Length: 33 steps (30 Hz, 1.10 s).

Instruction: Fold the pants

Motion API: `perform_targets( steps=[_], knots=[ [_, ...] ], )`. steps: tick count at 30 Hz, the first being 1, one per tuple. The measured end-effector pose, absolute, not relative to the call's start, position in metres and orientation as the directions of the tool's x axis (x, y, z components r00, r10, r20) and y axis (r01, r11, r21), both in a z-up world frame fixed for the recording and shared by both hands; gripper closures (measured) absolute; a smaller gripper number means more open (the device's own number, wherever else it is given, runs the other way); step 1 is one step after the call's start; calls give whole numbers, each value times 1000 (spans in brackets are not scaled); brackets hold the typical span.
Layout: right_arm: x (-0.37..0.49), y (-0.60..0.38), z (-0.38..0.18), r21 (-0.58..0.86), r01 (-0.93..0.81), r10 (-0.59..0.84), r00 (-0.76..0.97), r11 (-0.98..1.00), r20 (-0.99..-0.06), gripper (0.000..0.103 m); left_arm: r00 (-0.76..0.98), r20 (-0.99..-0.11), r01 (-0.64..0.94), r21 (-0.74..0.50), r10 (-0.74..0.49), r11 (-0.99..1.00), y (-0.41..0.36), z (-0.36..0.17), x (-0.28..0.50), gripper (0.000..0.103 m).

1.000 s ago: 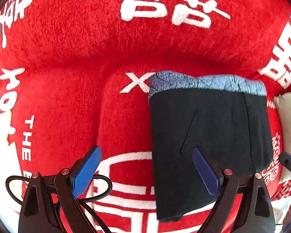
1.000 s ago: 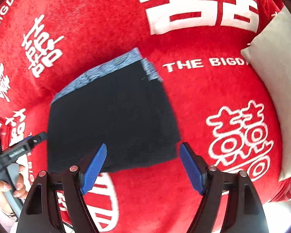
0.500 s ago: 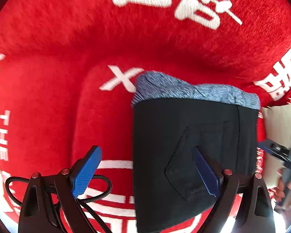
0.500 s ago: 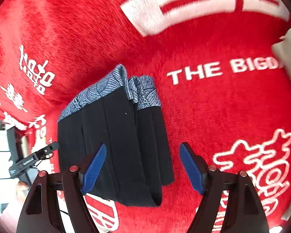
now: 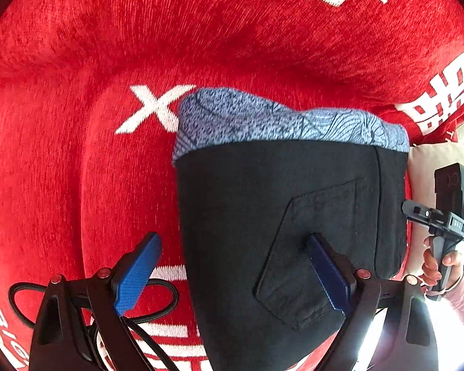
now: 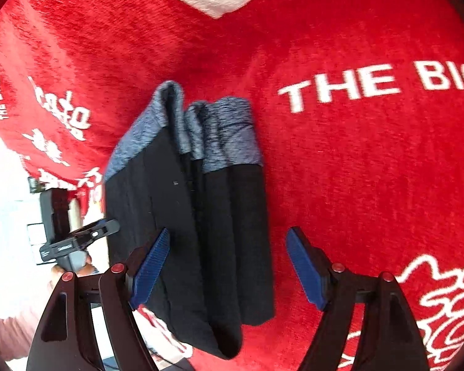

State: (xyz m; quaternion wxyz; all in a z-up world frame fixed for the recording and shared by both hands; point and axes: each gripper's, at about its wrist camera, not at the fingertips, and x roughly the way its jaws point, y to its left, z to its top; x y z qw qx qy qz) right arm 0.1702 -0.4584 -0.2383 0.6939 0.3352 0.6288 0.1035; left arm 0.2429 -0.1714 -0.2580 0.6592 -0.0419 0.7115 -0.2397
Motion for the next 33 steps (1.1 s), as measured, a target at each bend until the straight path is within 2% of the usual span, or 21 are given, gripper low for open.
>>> perform_targets(
  steps=[9,11,18,21,22,28,33],
  knots=[
    [187,-441,-249,629,247,608,166,737,-777,22,-132,-915,255,-404,-382,879,-188,-265,244,8],
    [185,-442,-249,634,244,614,160,734,-773,22,-136,-914,237,-404,-381,884,-189,-267,243,4],
    [179,-449,-254,660,230,648,136,715,-750,23,-117,-934,251,-357,-338,900,-195,-264,236,3],
    [187,-446,-259,675,238,665,132,698,-735,22,-136,-921,211,-388,-366,897,-197,-271,236,3],
    [188,-445,-260,676,235,667,131,698,-734,22,-139,-919,200,-392,-370,898,-197,-273,236,1],
    [191,-441,-258,682,208,674,122,701,-729,20,-126,-919,197,-393,-375,898,-197,-275,230,1],
    [196,-427,-258,672,168,666,101,721,-739,13,-130,-918,199,-395,-375,897,-203,-280,228,1]
  ],
)
